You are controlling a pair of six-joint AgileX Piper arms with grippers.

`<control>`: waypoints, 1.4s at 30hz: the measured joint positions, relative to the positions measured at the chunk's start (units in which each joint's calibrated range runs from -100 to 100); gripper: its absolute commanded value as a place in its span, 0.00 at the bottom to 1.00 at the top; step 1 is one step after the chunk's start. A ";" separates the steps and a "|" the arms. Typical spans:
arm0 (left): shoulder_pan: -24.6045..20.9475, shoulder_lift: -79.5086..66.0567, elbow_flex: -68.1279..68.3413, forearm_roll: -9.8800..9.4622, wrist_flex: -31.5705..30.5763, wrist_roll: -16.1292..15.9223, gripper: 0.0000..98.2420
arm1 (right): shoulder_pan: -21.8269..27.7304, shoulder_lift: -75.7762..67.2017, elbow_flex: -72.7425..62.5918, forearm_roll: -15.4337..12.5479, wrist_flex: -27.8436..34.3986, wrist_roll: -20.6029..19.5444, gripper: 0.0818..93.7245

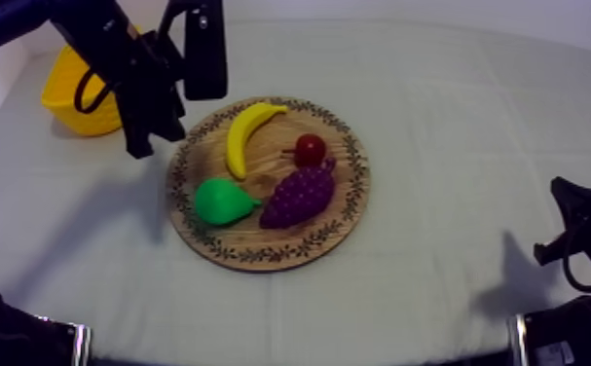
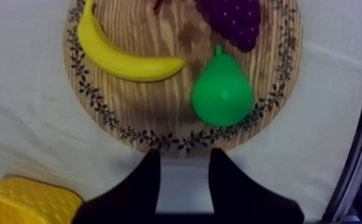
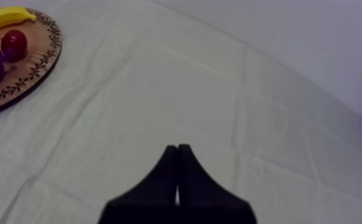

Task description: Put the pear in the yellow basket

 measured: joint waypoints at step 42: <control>0.88 12.27 6.26 -0.04 -9.58 -0.84 0.99 | -0.11 0.00 0.00 0.00 0.00 0.00 0.00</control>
